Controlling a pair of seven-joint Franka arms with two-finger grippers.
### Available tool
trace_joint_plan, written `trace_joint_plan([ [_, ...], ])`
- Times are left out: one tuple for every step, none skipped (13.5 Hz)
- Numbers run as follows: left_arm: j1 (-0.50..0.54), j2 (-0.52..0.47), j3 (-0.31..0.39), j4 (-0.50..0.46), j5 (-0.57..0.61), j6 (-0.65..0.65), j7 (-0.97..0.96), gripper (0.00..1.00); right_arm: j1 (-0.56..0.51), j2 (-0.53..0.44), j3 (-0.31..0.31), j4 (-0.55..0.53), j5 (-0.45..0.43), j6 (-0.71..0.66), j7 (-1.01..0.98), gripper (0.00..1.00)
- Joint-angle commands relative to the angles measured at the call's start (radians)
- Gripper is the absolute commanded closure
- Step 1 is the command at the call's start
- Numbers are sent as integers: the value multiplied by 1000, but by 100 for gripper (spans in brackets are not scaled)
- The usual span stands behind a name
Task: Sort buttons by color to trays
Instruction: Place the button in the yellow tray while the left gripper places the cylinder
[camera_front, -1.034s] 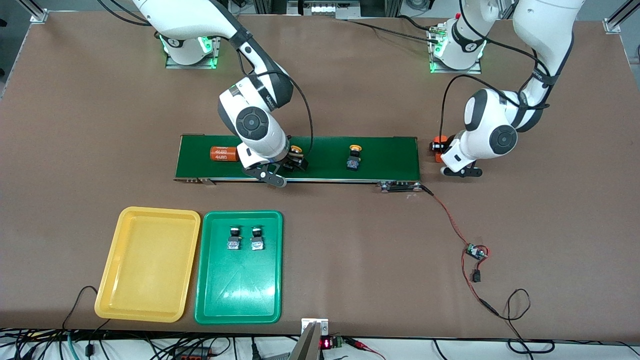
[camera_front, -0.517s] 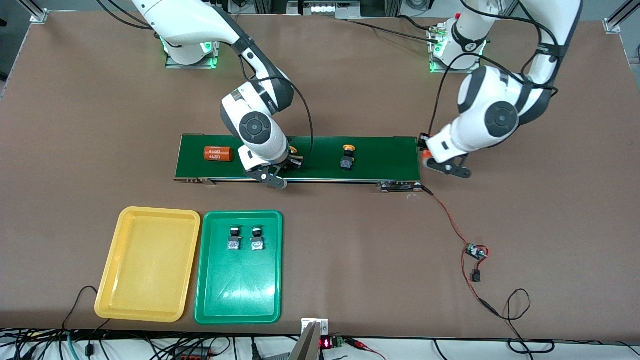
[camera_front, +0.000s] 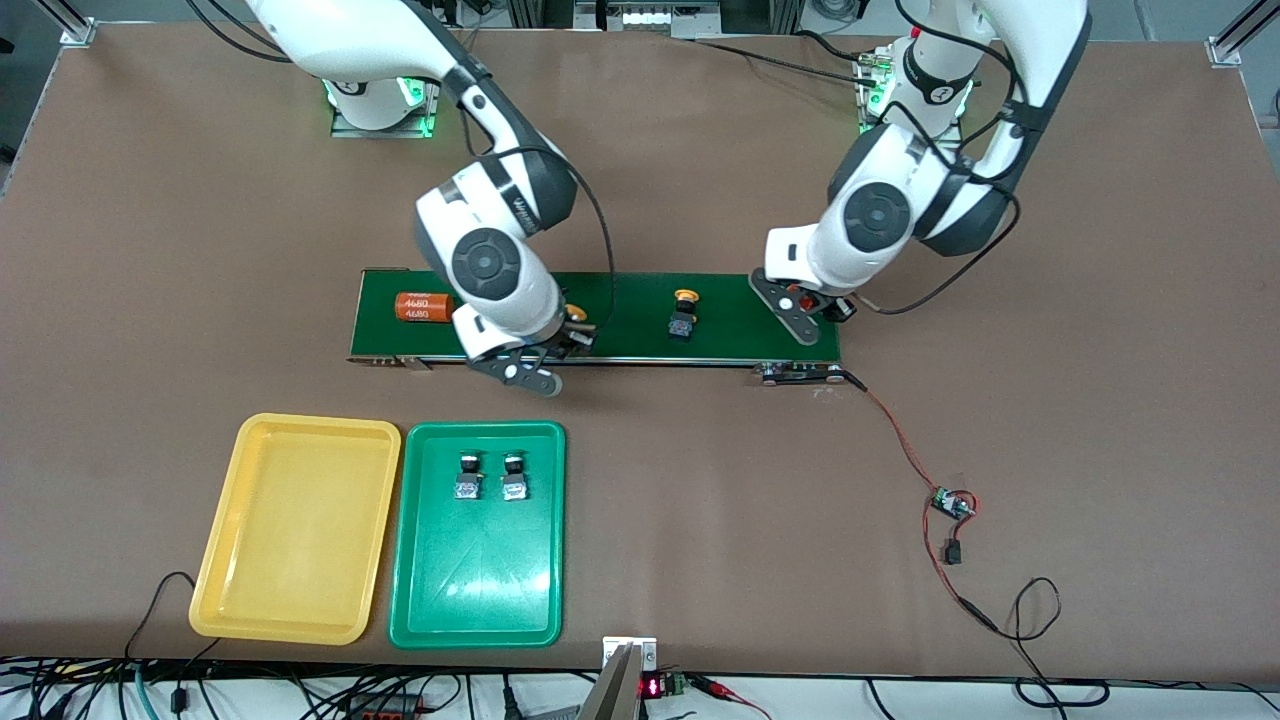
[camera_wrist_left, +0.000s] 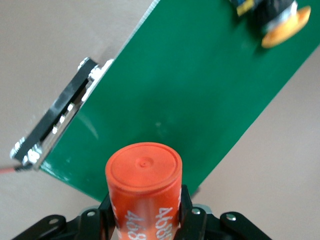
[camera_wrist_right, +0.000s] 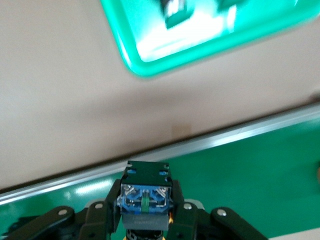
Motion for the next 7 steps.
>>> trace_joint_plan([
  [-20,55,-20,35,162,11,141,100,-67,13,-42,78,-5,-102,-206,92],
  [-20,67,-20,35,221,31,181,100,-102,7,-57,78,1,-107,-276,92],
  [-21,80,-20,35,241,36,204,100,-133,4,-86,78,12,-127,-342,92],
  [-20,87,-20,35,258,37,221,100,-161,0,-102,78,10,-162,-409,92],
  [-21,90,-21,35,279,40,226,100,-195,-5,-113,78,9,-176,-486,92],
  [-21,95,-21,35,298,63,230,100,-230,-11,-123,78,9,-175,-556,92],
  [-25,100,-21,32,301,69,230,100,-265,-11,-128,78,3,-167,-631,92],
])
